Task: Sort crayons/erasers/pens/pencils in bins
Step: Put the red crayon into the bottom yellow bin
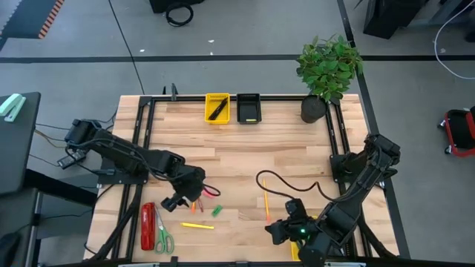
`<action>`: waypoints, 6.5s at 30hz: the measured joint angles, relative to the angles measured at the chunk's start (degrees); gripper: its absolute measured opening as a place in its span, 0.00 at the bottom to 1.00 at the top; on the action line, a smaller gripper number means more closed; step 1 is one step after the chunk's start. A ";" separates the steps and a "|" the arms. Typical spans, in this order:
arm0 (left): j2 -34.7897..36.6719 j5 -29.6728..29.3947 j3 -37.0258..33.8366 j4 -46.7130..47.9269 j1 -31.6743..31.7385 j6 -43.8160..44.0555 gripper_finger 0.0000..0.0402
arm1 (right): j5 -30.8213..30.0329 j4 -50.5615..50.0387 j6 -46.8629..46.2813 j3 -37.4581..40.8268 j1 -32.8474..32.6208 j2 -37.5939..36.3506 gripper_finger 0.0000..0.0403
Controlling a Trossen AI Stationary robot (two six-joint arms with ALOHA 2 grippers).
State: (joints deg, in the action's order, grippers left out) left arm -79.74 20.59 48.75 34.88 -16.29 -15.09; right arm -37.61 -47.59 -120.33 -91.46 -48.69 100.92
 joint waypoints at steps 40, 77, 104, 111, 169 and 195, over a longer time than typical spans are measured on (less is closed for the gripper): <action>-1.16 -5.66 2.29 -5.46 -2.14 20.69 0.51 | 9.41 -1.62 10.36 0.00 4.49 0.00 0.37; -13.44 -8.04 3.32 -2.69 -2.84 -2.44 0.43 | 2.19 -3.40 13.26 -0.02 7.15 0.00 0.37; -16.03 -12.71 3.32 -4.85 -2.14 -17.52 0.42 | -0.93 -9.07 16.89 -0.02 7.65 0.00 0.37; -16.42 -11.81 3.34 -4.90 -2.25 -20.17 0.45 | -0.94 -9.57 15.72 -0.02 8.45 0.00 0.37; -19.37 -12.50 11.49 -4.21 -2.71 -18.57 0.08 | 9.18 -9.57 9.09 -8.39 -2.72 -0.02 0.37; -19.11 -11.69 30.88 -14.76 -2.32 13.67 0.10 | 3.33 -41.95 8.81 -28.35 -13.49 -0.02 0.37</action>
State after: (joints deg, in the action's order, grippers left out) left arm -98.85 8.90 79.64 20.12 -18.62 -1.42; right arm -34.28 -89.53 -111.52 -119.81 -62.17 100.90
